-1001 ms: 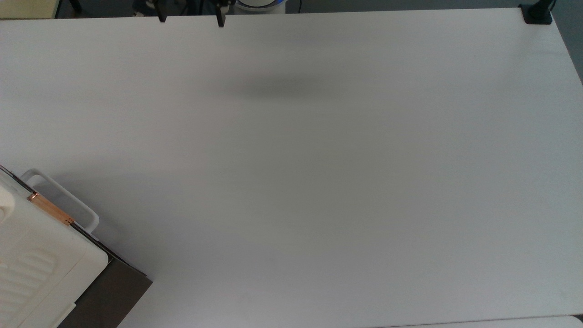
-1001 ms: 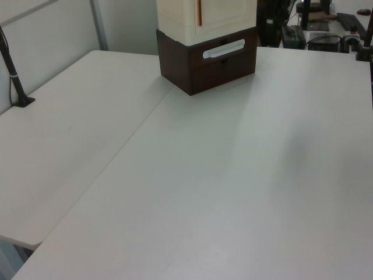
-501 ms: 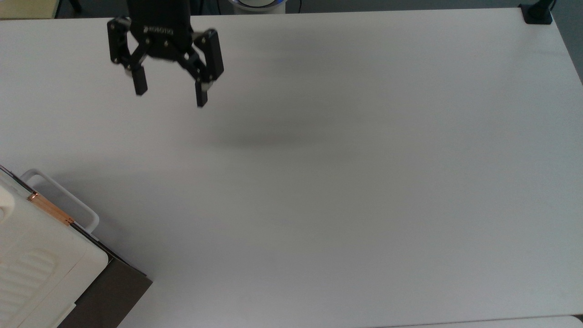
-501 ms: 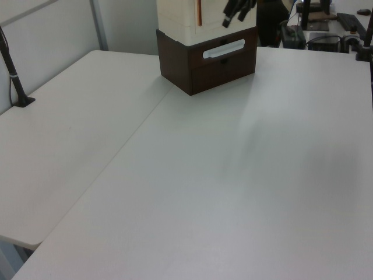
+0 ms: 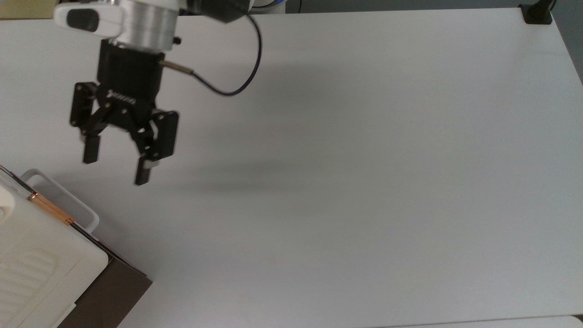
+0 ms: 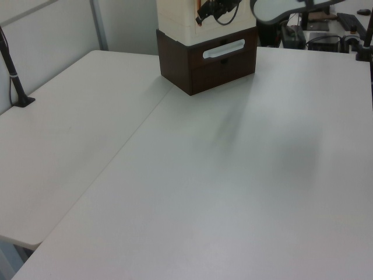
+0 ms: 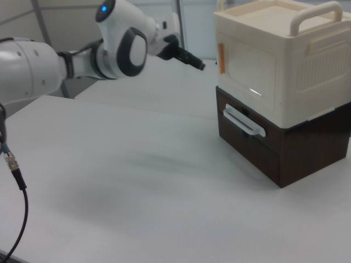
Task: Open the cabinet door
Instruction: 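Move the open gripper toward the cream cabinet door's edge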
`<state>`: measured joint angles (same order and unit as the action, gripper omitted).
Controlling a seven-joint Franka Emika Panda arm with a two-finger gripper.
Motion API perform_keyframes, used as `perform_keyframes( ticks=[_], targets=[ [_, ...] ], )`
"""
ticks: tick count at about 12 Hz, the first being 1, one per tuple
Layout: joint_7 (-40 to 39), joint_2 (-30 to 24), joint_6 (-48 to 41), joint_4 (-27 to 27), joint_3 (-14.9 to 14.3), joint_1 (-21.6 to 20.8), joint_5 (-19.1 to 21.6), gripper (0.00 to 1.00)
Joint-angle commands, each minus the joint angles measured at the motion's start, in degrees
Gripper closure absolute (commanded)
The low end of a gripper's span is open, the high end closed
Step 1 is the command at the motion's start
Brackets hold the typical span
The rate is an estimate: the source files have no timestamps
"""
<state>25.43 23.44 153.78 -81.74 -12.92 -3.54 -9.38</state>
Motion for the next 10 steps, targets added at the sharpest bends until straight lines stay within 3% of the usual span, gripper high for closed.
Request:
perform_keyframes(
  ticks=[1, 6, 9, 10],
  targets=[
    [3.1, 6.9, 5.6, 7.6, -4.7, 0.3, -1.5, 0.11],
    [7.4, 14.4, 10.9, 13.7, -9.3, 0.0, -1.3, 0.14],
    [7.8, 14.3, 11.1, 13.7, -9.5, -0.3, -1.2, 0.23],
    [8.7, 14.3, 11.1, 13.7, -9.5, -0.3, -1.2, 0.34]
  ],
)
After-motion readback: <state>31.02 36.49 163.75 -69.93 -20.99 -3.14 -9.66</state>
